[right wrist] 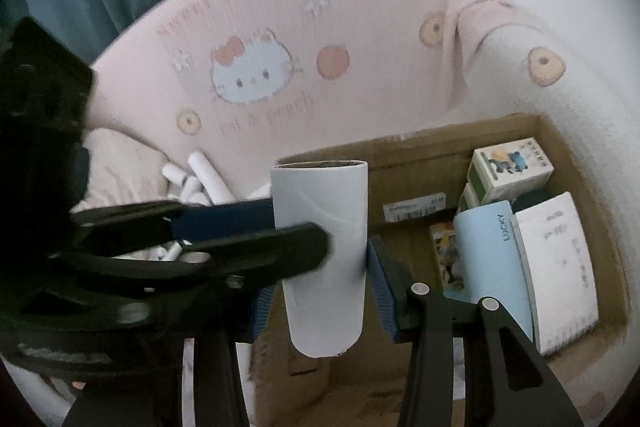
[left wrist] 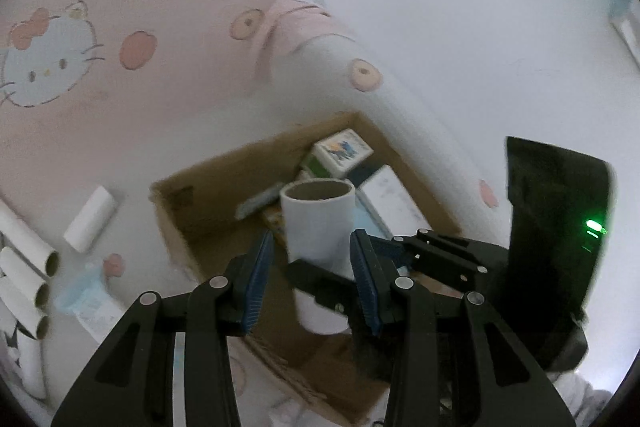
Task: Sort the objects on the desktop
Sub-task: 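Carry the white tube over the cardboard box with the right gripper, then lower the tube into the box and open the right gripper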
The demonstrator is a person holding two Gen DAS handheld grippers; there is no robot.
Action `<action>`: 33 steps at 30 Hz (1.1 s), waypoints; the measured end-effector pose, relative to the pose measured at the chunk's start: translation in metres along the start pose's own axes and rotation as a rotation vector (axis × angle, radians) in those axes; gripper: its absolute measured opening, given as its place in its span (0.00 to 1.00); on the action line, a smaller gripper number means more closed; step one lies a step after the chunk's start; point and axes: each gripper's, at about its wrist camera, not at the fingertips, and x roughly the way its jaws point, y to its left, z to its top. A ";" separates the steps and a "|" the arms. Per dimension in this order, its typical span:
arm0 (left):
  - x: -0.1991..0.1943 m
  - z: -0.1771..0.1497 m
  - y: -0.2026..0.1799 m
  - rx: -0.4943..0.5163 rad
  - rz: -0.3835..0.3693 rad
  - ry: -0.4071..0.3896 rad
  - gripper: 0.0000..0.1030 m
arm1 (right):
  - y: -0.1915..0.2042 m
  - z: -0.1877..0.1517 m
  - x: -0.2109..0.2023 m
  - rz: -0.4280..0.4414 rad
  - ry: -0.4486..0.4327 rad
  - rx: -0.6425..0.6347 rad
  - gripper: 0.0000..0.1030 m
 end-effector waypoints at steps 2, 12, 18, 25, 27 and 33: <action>-0.003 0.001 0.010 -0.023 -0.006 -0.017 0.42 | -0.006 0.005 0.014 -0.006 0.042 0.008 0.40; 0.005 0.011 0.049 -0.036 -0.010 -0.023 0.08 | -0.017 0.021 0.082 0.027 0.246 0.008 0.40; 0.023 0.022 0.055 0.015 -0.008 0.055 0.09 | -0.020 0.013 0.129 -0.005 0.425 0.005 0.40; 0.032 0.031 0.068 -0.021 -0.034 0.091 0.09 | -0.036 -0.002 0.170 -0.011 0.591 0.053 0.40; 0.031 0.033 0.069 -0.010 -0.035 0.084 0.09 | -0.036 -0.007 0.179 -0.020 0.623 0.043 0.40; 0.027 0.037 0.073 -0.011 -0.048 0.082 0.09 | -0.051 -0.012 0.200 0.013 0.660 0.124 0.40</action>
